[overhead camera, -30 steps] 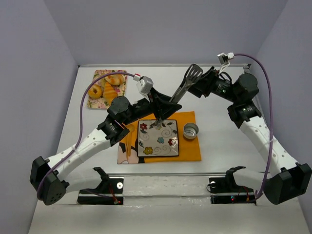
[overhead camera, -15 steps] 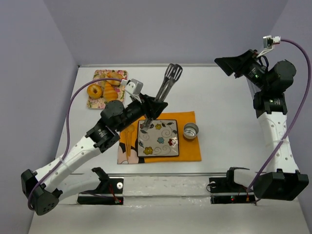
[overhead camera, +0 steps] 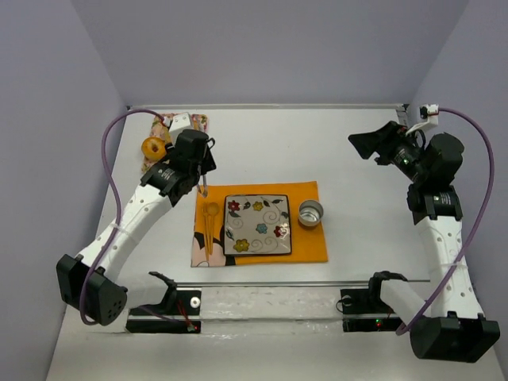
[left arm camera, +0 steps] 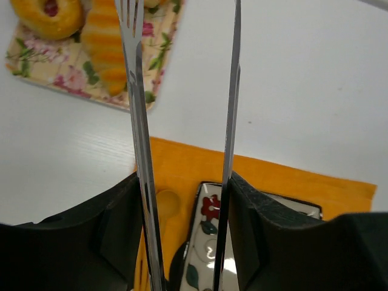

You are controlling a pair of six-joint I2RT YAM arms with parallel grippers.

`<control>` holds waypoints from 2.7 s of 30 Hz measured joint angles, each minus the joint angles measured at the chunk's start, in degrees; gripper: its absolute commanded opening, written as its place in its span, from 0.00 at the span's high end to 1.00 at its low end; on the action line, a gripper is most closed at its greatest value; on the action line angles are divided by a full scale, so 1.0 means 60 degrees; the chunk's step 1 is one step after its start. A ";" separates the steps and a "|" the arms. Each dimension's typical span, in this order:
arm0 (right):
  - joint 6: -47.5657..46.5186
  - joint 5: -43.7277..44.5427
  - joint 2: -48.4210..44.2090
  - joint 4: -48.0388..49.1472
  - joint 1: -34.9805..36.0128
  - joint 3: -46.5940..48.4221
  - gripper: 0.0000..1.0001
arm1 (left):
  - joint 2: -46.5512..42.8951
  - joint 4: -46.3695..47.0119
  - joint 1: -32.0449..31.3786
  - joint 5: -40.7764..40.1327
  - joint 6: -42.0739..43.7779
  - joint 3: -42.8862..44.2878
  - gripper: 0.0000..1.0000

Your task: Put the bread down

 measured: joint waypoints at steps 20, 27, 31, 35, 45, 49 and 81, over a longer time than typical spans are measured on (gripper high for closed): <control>-0.1089 0.0965 0.0776 -0.0750 0.0000 -0.0965 0.12 | 0.2612 -0.1861 0.1399 0.0517 0.0874 0.0882 0.28; -0.1271 0.0965 0.0539 -0.0743 0.0000 -0.1071 0.00 | 0.3636 -0.1927 0.1938 0.0597 0.1377 0.0987 0.27; -0.1308 0.1060 0.0499 -0.0743 0.0000 -0.1118 0.00 | 0.4105 -0.1934 0.2215 0.0812 0.1606 0.0987 0.28; -0.1413 0.1147 0.0528 -0.0747 0.0000 -0.1122 0.00 | 0.4288 -0.1905 0.2484 0.1093 0.1807 0.1009 0.27; -0.1490 0.1333 0.0769 -0.0747 0.0000 -0.1118 0.00 | 0.4856 -0.1880 0.2867 0.1439 0.2178 0.1315 0.27; -0.1526 0.1483 0.0780 -0.0747 0.0000 -0.1122 0.00 | 0.5253 -0.1912 0.2922 0.1508 0.2310 0.1708 0.30; -0.1555 0.1749 0.0841 -0.0747 0.0000 -0.1122 0.00 | -0.0404 -0.2721 -0.0656 0.2452 -0.0204 0.0685 0.76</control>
